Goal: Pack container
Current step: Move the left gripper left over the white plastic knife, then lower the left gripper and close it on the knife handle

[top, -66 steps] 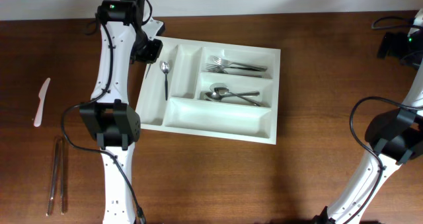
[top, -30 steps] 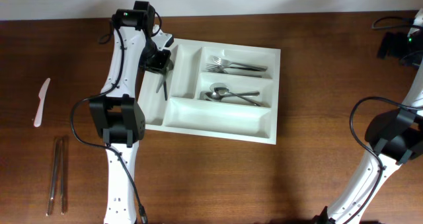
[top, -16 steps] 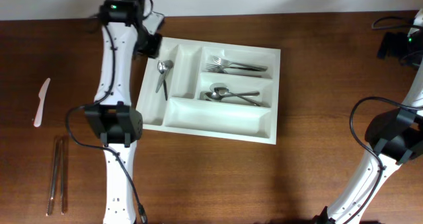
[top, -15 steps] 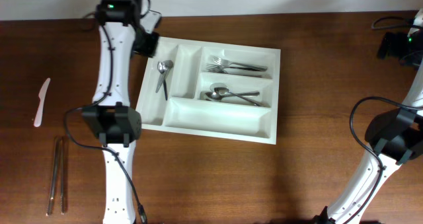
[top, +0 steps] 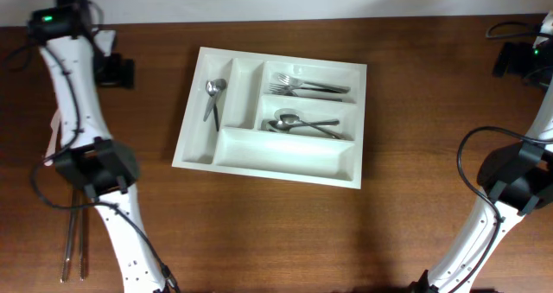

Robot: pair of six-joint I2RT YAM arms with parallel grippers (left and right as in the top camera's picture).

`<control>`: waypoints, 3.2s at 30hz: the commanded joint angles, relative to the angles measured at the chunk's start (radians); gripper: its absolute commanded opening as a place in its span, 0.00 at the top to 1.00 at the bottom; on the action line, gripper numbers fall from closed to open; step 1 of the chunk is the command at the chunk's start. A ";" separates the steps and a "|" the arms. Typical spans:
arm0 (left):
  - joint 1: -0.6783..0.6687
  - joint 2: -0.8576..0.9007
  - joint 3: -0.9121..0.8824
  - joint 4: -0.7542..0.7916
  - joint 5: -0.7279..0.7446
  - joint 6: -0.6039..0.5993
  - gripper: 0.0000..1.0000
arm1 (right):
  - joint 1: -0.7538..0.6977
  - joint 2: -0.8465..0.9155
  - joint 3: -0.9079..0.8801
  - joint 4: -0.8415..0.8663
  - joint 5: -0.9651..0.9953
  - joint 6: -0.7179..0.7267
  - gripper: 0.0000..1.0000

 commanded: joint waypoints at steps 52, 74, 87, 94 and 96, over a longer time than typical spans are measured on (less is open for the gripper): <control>0.335 -0.019 -0.331 0.229 0.021 0.329 0.06 | 0.005 0.006 -0.004 0.004 0.005 0.008 0.01; 0.349 -0.018 -0.412 0.258 0.022 0.344 0.07 | 0.005 0.006 -0.004 0.003 0.005 0.009 0.01; 0.355 -0.018 -0.415 0.274 0.036 0.344 0.06 | 0.005 0.006 -0.004 0.004 0.005 0.008 0.01; 0.355 -0.018 -0.417 0.285 0.040 0.344 0.07 | 0.005 0.006 -0.004 0.004 0.005 0.008 0.01; 0.355 -0.018 -0.418 0.286 0.040 0.344 0.07 | 0.005 0.006 -0.004 0.004 0.005 0.008 0.01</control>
